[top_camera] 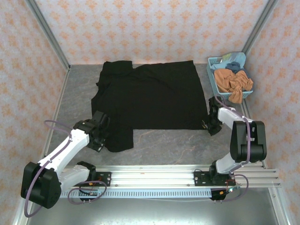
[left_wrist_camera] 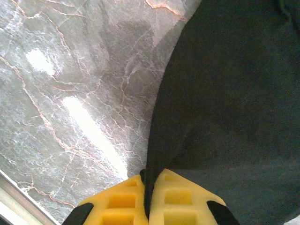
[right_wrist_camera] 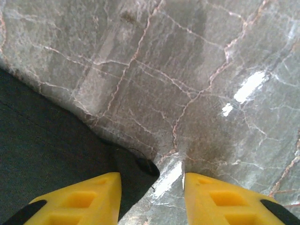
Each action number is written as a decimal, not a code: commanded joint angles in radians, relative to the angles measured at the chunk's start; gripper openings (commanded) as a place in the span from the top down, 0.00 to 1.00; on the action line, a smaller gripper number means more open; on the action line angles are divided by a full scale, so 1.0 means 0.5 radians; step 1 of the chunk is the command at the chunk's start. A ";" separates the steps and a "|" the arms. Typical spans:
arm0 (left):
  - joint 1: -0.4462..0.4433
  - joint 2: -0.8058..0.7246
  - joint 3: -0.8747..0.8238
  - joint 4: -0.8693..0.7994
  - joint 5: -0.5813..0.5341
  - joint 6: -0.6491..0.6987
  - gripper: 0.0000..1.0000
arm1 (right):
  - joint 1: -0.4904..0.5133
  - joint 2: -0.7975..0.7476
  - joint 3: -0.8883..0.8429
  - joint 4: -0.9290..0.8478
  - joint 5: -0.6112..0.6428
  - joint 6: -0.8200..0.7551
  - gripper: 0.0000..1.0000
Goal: Fold and stack the t-shirts
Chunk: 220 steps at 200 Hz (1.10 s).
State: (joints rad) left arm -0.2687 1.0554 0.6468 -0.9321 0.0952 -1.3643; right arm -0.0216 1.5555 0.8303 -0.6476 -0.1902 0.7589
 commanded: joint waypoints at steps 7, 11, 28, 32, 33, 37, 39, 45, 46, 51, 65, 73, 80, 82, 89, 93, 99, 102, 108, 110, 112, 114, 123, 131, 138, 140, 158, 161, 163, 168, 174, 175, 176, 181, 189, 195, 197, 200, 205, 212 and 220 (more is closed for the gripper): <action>-0.006 -0.045 0.006 -0.114 -0.107 -0.017 1.00 | -0.006 0.152 0.030 0.299 -0.023 -0.043 0.71; -0.008 -0.046 0.010 -0.118 -0.110 -0.018 1.00 | -0.006 0.159 0.030 0.304 -0.025 -0.045 0.73; -0.008 -0.063 0.037 -0.153 -0.128 -0.010 1.00 | -0.006 0.150 0.021 0.316 -0.026 -0.045 0.88; -0.007 -0.071 0.043 -0.164 -0.133 -0.007 1.00 | -0.006 0.138 0.018 0.316 -0.025 -0.045 0.90; -0.006 -0.072 0.046 -0.168 -0.134 -0.007 1.00 | -0.006 0.134 0.016 0.316 -0.025 -0.045 0.91; -0.007 -0.078 0.055 -0.181 -0.142 -0.005 1.00 | -0.006 0.117 0.012 0.314 -0.025 -0.044 0.94; -0.007 -0.083 0.058 -0.188 -0.146 -0.005 1.00 | -0.006 0.108 0.012 0.311 -0.023 -0.045 0.94; -0.006 -0.099 0.070 -0.212 -0.156 -0.005 1.00 | -0.006 0.079 0.006 0.304 -0.022 -0.047 0.97; -0.007 -0.103 0.071 -0.215 -0.158 -0.005 1.00 | -0.006 0.072 0.006 0.301 -0.024 -0.048 0.97; -0.006 -0.120 0.080 -0.236 -0.165 -0.005 1.00 | -0.006 0.041 0.000 0.287 -0.024 -0.046 0.99; -0.006 -0.182 0.103 -0.313 -0.182 -0.016 1.00 | -0.003 -0.059 -0.020 0.226 -0.028 -0.040 1.00; -0.006 -0.226 0.113 -0.371 -0.189 -0.033 1.00 | 0.005 -0.117 -0.026 0.174 -0.031 -0.032 1.00; -0.008 -0.275 0.122 -0.430 -0.195 -0.060 1.00 | 0.018 -0.171 -0.030 0.122 -0.029 -0.027 1.00; -0.008 -0.291 0.126 -0.443 -0.199 -0.066 1.00 | 0.022 -0.187 -0.033 0.106 -0.026 -0.027 1.00; -0.009 -0.350 0.132 -0.499 -0.213 -0.099 1.00 | 0.042 -0.246 -0.034 0.038 -0.021 -0.024 1.00; -0.011 -0.390 0.136 -0.526 -0.220 -0.116 1.00 | 0.054 -0.269 -0.031 0.009 -0.016 -0.027 1.00; -0.010 -0.453 0.139 -0.563 -0.232 -0.141 1.00 | 0.071 -0.307 -0.030 -0.055 0.002 -0.021 1.00; -0.009 -0.483 0.142 -0.584 -0.237 -0.153 1.00 | 0.080 -0.322 -0.029 -0.086 0.003 -0.023 1.00; -0.009 -0.543 0.150 -0.625 -0.253 -0.185 1.00 | 0.095 -0.349 -0.028 -0.145 0.004 -0.024 1.00; -0.009 -0.564 0.153 -0.637 -0.258 -0.192 1.00 | 0.101 -0.363 -0.025 -0.178 0.004 -0.025 1.00; -0.009 -0.583 0.156 -0.650 -0.264 -0.203 1.00 | 0.108 -0.373 -0.025 -0.199 0.005 -0.026 1.00; -0.010 -0.602 0.157 -0.661 -0.268 -0.208 1.00 | 0.114 -0.382 -0.025 -0.221 0.008 -0.026 1.00; -0.010 -0.679 0.171 -0.709 -0.286 -0.243 1.00 | 0.138 -0.426 -0.027 -0.308 0.011 -0.027 1.00; -0.009 -0.741 0.184 -0.737 -0.299 -0.258 1.00 | 0.163 -0.465 -0.030 -0.381 0.022 -0.027 1.00; -0.009 -0.783 0.198 -0.750 -0.306 -0.262 1.00 | 0.181 -0.509 -0.033 -0.444 0.033 -0.022 1.00; -0.010 -0.795 0.204 -0.753 -0.305 -0.260 1.00 | 0.185 -0.522 -0.036 -0.461 0.035 -0.022 1.00; -0.012 -0.868 0.244 -0.766 -0.301 -0.221 1.00 | 0.212 -0.634 -0.058 -0.606 0.039 -0.002 1.00; -0.012 -0.875 0.255 -0.765 -0.300 -0.208 1.00 | 0.214 -0.656 -0.063 -0.625 0.036 -0.002 1.00; -0.012 -0.879 0.259 -0.762 -0.296 -0.195 1.00 | 0.216 -0.669 -0.065 -0.638 0.036 -0.002 1.00; -0.012 -0.888 0.273 -0.754 -0.285 -0.167 1.00 | 0.221 -0.704 -0.075 -0.667 0.037 0.001 1.00; -0.012 -0.894 0.290 -0.759 -0.277 -0.137 1.00 | 0.228 -0.733 -0.086 -0.698 0.037 0.001 1.00; -0.013 -0.895 0.294 -0.762 -0.275 -0.131 1.00 | 0.229 -0.733 -0.088 -0.703 0.038 0.001 1.00; -0.014 -0.895 0.298 -0.765 -0.274 -0.128 1.00 | 0.230 -0.735 -0.089 -0.707 0.037 0.001 1.00; -0.015 -0.902 0.313 -0.767 -0.267 -0.100 1.00 | 0.230 -0.787 -0.097 -0.733 0.043 0.001 1.00; -0.020 -0.915 0.328 -0.756 -0.248 -0.055 1.00 | 0.230 -0.830 -0.111 -0.766 0.049 -0.002 1.00; -0.024 -0.925 0.340 -0.757 -0.235 -0.033 1.00 | 0.230 -0.858 -0.114 -0.792 0.055 -0.002 1.00; -0.025 -0.928 0.344 -0.759 -0.234 -0.029 1.00 | 0.230 -0.866 -0.117 -0.801 0.058 -0.004 1.00; -0.029 -0.937 0.351 -0.760 -0.231 -0.021 1.00 | 0.229 -0.881 -0.117 -0.812 0.062 -0.005 1.00; -0.035 -0.951 0.361 -0.759 -0.225 -0.010 1.00 | 0.230 -0.904 -0.117 -0.831 0.058 -0.005 1.00; -0.045 -0.975 0.373 -0.752 -0.218 0.003 1.00 | 0.230 -0.941 -0.120 -0.850 0.050 -0.005 1.00; -0.056 -1.003 0.390 -0.758 -0.216 0.012 1.00 | 0.229 -0.981 -0.124 -0.874 0.034 -0.002 1.00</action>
State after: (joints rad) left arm -0.2790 0.5926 0.7971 -1.2644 0.0105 -1.4033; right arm 0.0891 1.1210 0.7811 -0.9752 -0.2039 0.7483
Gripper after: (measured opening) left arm 0.043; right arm 0.042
